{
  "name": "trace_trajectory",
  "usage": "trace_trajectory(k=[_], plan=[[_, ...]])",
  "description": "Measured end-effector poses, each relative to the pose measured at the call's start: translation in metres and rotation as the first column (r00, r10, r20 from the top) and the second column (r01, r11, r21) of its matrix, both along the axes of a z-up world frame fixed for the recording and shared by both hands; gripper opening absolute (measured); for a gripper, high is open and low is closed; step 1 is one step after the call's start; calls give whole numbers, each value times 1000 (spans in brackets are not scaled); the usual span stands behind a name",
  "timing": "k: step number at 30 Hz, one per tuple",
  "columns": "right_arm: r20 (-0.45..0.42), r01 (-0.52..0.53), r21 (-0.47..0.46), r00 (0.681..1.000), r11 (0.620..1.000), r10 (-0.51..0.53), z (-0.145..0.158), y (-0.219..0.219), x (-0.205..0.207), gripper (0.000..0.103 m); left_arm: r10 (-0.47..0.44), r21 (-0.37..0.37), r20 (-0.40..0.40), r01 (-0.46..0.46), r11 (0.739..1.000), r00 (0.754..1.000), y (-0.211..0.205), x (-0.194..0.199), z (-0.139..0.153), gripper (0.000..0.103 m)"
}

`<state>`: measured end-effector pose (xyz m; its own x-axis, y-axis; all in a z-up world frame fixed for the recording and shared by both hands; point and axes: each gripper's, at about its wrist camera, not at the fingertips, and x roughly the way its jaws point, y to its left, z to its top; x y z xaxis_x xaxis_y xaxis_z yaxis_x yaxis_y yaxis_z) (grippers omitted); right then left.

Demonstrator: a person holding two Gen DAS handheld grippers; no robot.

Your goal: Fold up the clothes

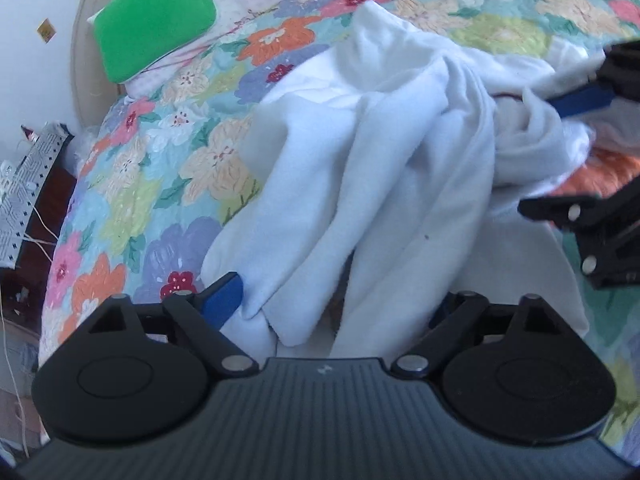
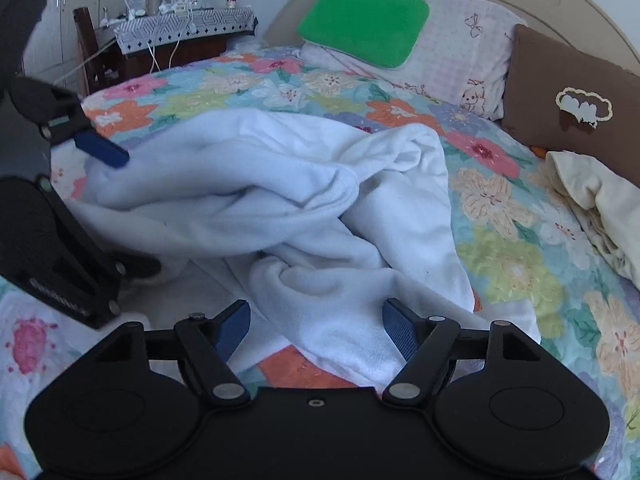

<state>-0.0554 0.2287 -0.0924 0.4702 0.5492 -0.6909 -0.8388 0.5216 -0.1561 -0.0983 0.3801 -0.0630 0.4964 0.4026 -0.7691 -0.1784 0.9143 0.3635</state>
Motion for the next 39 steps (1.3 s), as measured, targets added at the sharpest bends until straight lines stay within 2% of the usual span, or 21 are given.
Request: trace_trajectory(k=[1, 2, 3, 5, 8, 10, 14, 17, 19, 20, 21, 22, 23, 24, 25, 26, 27, 29, 33, 37, 39], plan=[[11, -3, -16, 1000, 1000, 3, -3, 2, 1, 64, 23, -21, 23, -23, 1000, 999, 5, 2, 3, 63], [8, -1, -27, 1000, 1000, 2, -4, 3, 3, 43, 38, -22, 40, -37, 999, 998, 9, 3, 5, 56], [2, 2, -37, 1000, 999, -1, -5, 3, 6, 36, 51, -21, 57, -50, 999, 997, 14, 4, 6, 47], [-13, 21, -8, 1000, 1000, -21, -2, 0, 12, 24, 87, -39, 98, -84, 996, 991, 25, 5, 10, 41], [-9, 62, 31, 998, 998, -62, 10, -5, 19, 18, 209, -170, 171, -181, 969, 963, 57, -2, 22, 30], [14, 76, 40, 997, 996, -77, 19, -6, 22, 15, 286, -222, 211, -239, 945, 935, 76, -10, 30, 25], [46, 94, 30, 994, 995, -96, 31, -8, 27, 13, 407, -222, 260, -356, 908, 876, 105, -24, 36, 22], [79, 110, 15, 991, 994, -110, 33, -10, 28, 13, 484, -292, 258, -410, 864, 836, 126, -33, 34, 20], [66, 120, 22, 990, 993, -121, 32, -13, 30, 13, 521, -343, 253, -428, 836, 815, 138, -38, 32, 19], [35, 132, 28, 990, 991, -133, 32, -14, 33, 13, 532, -340, 255, -440, 831, 808, 140, -39, 31, 19], [0, 146, 34, 989, 989, -147, 31, -16, 35, 13, 541, -308, 265, -461, 832, 799, 139, -39, 32, 19], [-83, 166, 38, 983, 985, -163, 29, -18, 42, 13, 551, -272, 272, -486, 831, 789, 138, -38, 31, 19], [-218, 210, 62, 957, 976, -192, 26, -23, 53, 13, 560, -236, 280, -510, 827, 780, 138, -37, 31, 19], [-350, 273, 105, 910, 956, -222, 18, -33, 62, 13, 567, -234, 275, -518, 823, 776, 141, -34, 30, 19], [-477, 342, 141, 846, 929, -239, 10, -43, 71, 14, 574, -236, 269, -525, 818, 774, 145, -32, 29, 19], [-595, 413, 167, 766, 895, -242, 2, -53, 80, 14, 579, -247, 266, -525, 814, 771, 151, -30, 30, 19], [-641, 453, 180, 727, 873, -246, -4, -60, 84, 13, 583, -259, 264, -526, 810, 769, 157, -29, 31, 19], [-627, 458, 198, 739, 866, -248, -8, -64, 84, 12, 590, -265, 275, -530, 806, 759, 169, -26, 37, 18], [-541, 423, 188, 798, 886, -266, 1, -55, 81, 11, 599, -240, 357, -549, 801, 717, 184, -31, 58, 18], [-468, 388, 165, 840, 907, -275, 17, -47, 89, 11, 597, -43, 400, -636, 771, 696, 190, -38, 62, 18], [-443, 376, 161, 854, 912, -274, 23, -43, 98, 11, 608, -16, 396, -657, 754, 688, 198, -43, 63, 18]])
